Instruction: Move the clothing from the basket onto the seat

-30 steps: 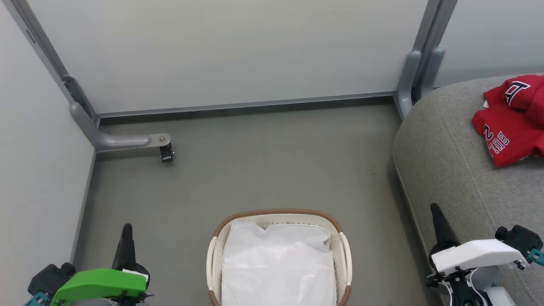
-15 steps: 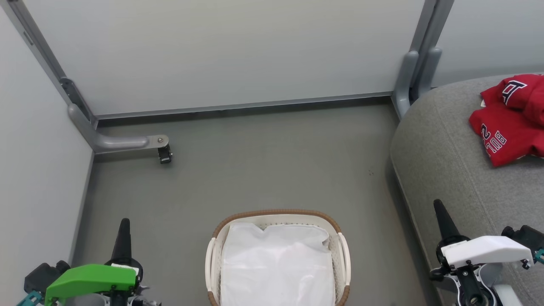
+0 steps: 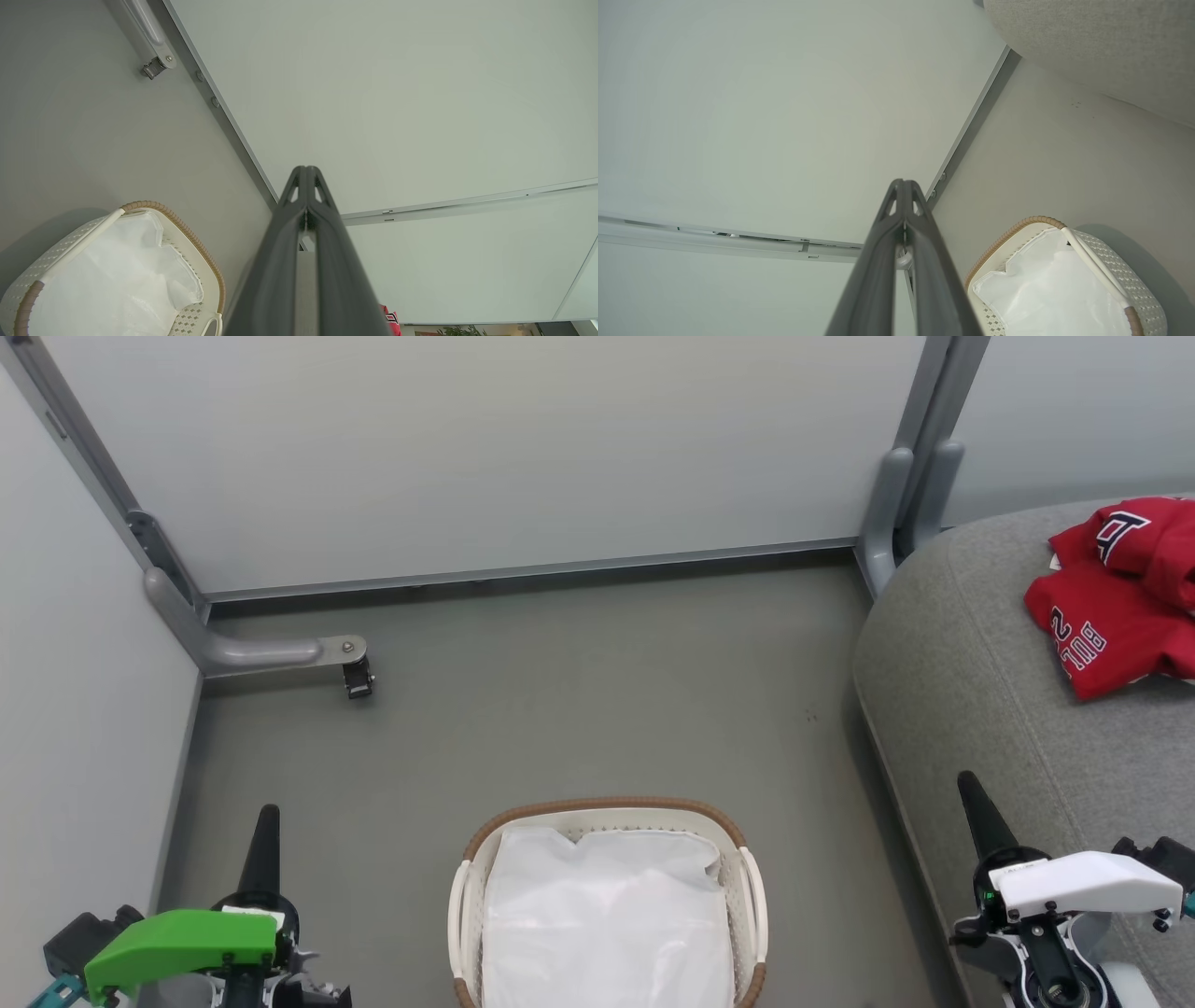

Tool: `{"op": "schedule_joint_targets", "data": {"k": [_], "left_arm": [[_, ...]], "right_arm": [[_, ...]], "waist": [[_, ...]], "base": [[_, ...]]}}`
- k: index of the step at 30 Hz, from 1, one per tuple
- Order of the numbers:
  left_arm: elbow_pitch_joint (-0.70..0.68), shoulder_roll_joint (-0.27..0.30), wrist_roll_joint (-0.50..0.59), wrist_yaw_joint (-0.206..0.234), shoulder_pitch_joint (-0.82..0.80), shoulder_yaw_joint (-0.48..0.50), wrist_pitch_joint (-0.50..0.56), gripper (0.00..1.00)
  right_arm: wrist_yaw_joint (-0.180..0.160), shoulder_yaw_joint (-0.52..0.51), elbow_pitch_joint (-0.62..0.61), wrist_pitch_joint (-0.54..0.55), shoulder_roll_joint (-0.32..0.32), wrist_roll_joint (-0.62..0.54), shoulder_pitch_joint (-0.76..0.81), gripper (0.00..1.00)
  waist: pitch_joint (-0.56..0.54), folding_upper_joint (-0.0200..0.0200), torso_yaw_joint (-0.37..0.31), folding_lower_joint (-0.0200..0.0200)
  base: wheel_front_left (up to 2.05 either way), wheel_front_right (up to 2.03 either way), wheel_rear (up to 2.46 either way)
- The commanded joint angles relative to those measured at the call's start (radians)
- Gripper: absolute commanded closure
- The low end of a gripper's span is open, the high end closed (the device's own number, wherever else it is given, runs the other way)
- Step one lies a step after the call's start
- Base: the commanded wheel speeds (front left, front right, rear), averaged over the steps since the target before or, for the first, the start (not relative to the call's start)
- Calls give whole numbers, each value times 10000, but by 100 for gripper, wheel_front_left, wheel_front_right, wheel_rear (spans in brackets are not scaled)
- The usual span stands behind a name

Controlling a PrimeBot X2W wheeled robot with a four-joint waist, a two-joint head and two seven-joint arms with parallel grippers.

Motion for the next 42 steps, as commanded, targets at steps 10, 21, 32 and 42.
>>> {"op": "schedule_joint_targets", "data": {"k": [10, 21, 32, 42], "left_arm": [[-116, 47, -931, -111, -341, 192, 280, 100], [-123, 48, -1657, -158, -437, 310, 493, 100], [-121, 51, -2343, -206, -510, 437, 712, 100], [-129, 53, -2891, -239, -571, 516, 872, 100]], "right_arm": [[-7, -179, -139, 293, -71, 1034, -176, 100], [-6, -303, -169, 511, -74, 1868, -199, 100], [-6, -414, -198, 711, -74, 2658, -196, 100], [-7, -501, -224, 902, -77, 3277, -192, 100]], "waist": [[-18, 0, -53, 0], [-35, 0, -105, 0], [-54, 0, -160, 0], [-69, 0, -207, 0]], "base": [[0, 0, 0], [0, 0, 0], [0, 0, 0], [0, 0, 0]]}}
